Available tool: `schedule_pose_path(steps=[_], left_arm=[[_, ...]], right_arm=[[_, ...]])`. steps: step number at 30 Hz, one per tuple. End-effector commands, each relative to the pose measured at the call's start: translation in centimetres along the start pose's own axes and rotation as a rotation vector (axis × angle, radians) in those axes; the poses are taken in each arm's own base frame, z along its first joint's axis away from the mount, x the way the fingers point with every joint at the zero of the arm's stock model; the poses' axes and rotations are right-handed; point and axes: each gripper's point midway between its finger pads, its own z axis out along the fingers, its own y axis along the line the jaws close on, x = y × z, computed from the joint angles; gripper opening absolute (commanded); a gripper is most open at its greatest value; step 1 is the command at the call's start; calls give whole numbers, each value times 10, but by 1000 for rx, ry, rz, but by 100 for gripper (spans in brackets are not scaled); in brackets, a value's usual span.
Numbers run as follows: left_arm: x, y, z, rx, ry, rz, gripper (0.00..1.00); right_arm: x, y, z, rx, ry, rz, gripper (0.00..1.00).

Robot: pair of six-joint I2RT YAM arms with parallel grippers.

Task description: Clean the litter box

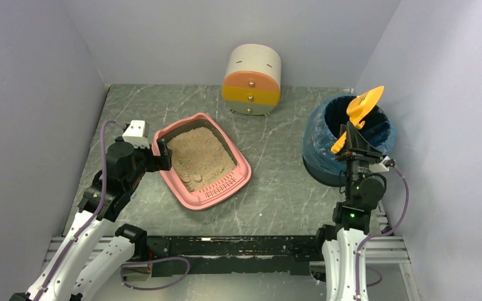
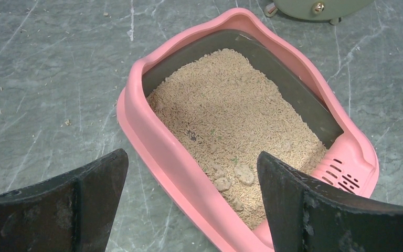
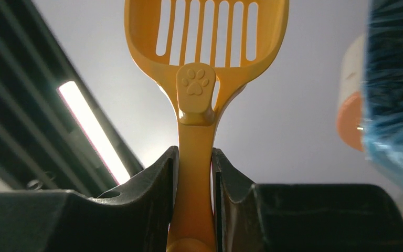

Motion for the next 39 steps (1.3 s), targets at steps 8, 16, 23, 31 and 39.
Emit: schedule_pose_path(steps=[8, 16, 23, 31, 39], left_arm=[[-3, -1, 1, 0, -10, 6, 97], [-3, 0, 0, -2, -15, 6, 97], [-3, 1, -1, -10, -9, 5, 97], [-6, 4, -3, -27, -30, 3, 97], [-4, 5, -2, -28, -17, 8, 97]], right_arm=[[2, 43, -13, -220, 30, 129, 0], [3, 50, -14, -241, 37, 171, 0], [20, 35, 4, -65, 61, -50, 0], [28, 50, 20, 53, 45, -422, 0], [39, 31, 33, 141, 146, -604, 0]])
